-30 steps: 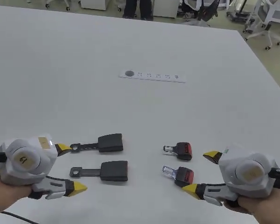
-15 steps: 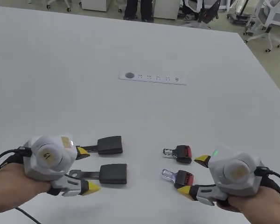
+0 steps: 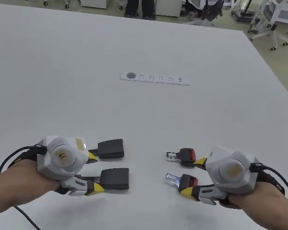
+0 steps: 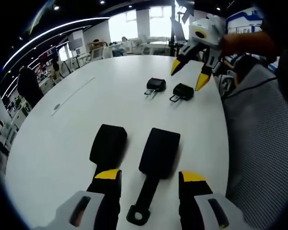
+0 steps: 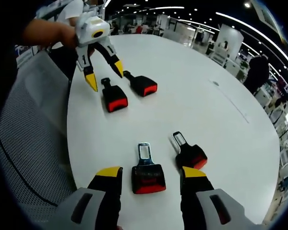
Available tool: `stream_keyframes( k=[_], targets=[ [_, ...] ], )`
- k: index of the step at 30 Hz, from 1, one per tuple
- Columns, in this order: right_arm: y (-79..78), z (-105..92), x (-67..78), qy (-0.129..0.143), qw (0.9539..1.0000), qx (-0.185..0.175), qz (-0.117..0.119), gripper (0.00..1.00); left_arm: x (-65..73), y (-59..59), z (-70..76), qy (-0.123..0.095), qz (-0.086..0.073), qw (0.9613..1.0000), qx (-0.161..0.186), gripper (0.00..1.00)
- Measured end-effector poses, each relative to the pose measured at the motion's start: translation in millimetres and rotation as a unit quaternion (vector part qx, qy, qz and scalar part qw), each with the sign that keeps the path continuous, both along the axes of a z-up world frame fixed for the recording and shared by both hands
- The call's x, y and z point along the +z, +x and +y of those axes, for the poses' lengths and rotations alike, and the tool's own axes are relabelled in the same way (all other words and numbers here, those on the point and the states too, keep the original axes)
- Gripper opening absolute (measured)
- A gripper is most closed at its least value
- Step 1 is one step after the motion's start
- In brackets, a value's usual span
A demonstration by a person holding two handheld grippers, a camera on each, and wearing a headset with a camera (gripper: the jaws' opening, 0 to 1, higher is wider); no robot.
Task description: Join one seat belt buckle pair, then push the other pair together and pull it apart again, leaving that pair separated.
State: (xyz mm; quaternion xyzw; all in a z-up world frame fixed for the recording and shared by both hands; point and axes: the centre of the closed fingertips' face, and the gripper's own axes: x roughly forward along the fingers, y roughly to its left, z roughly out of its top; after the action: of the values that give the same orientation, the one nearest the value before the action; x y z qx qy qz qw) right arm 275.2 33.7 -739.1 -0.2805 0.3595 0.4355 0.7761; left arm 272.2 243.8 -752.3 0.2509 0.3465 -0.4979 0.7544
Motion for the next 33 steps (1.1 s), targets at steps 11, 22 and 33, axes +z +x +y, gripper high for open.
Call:
stream_keyframes(
  k=[11,22,33],
  targets=[
    [-0.4,4.5,-9.9,-0.02,0.9989,0.032,0.027,0.42,-5.7,0.2,-15.8,0.021,0.002,0.9986,-0.048,0.44],
    [-1.5,-7.2,-22.4,-0.043,0.9965,0.051,0.05,0.4,-11.6,1.4,-20.4,0.022,0.016,0.9974,-0.067,0.42],
    [-5.0,-12.5,-38.8,-0.057,0.9926,0.065,0.085,0.33,-20.8,-2.8,-22.0,0.036,0.029,0.9943,-0.096,0.38]
  ],
)
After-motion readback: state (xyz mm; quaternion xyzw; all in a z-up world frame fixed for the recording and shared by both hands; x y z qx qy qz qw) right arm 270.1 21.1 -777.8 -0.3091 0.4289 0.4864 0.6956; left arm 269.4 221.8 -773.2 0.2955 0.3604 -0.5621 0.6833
